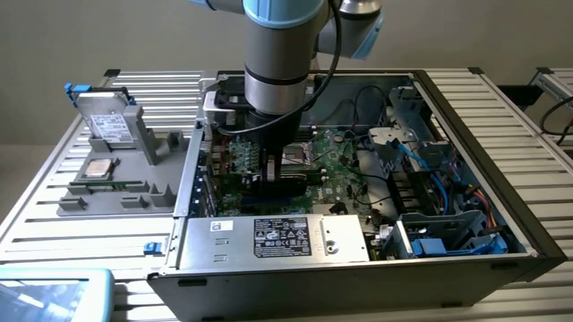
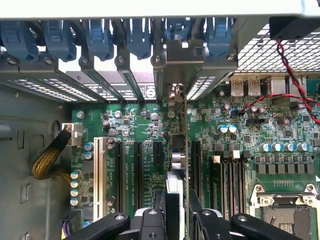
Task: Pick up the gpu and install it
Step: 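Insert the gpu into the slot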
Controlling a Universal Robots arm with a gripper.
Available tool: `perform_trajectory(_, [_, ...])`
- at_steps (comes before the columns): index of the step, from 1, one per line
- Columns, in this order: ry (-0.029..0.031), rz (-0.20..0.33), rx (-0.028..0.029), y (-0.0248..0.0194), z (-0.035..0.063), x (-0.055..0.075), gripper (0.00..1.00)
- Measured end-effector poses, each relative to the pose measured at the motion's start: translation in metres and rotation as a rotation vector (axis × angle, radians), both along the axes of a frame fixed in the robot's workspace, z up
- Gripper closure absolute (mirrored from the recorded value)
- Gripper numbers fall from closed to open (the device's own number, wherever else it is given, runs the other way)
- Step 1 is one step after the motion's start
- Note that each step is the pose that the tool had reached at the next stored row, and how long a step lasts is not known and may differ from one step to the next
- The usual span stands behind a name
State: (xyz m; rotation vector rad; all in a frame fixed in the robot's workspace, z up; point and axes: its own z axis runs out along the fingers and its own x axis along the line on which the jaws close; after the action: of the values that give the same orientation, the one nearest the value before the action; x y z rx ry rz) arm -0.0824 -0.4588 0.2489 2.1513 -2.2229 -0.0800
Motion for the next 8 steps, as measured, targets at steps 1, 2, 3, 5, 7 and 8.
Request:
perform_trajectory(1, [0.0001, 0.0, -0.0001, 0.0, 0.0001, 0.0, 0.72])
perform_trajectory(2, [0.0002, 0.0, -0.0002, 0.0, 0.0001, -0.0001, 0.72])
perform_trajectory(3, [0.0002, 0.0, -0.0002, -0.0001, 0.0001, -0.0001, 0.72])
perform_trajectory(5, [0.0002, 0.0, -0.0002, -0.0001, 0.0001, -0.0001, 0.72])
perform_trajectory(7, [0.0003, 0.0, -0.0001, -0.0001, 0.0, -0.0003, 0.72])
perform_trajectory(8, [0.0005, 0.0, -0.0001, -0.0003, 0.0, -0.0004, 0.72])
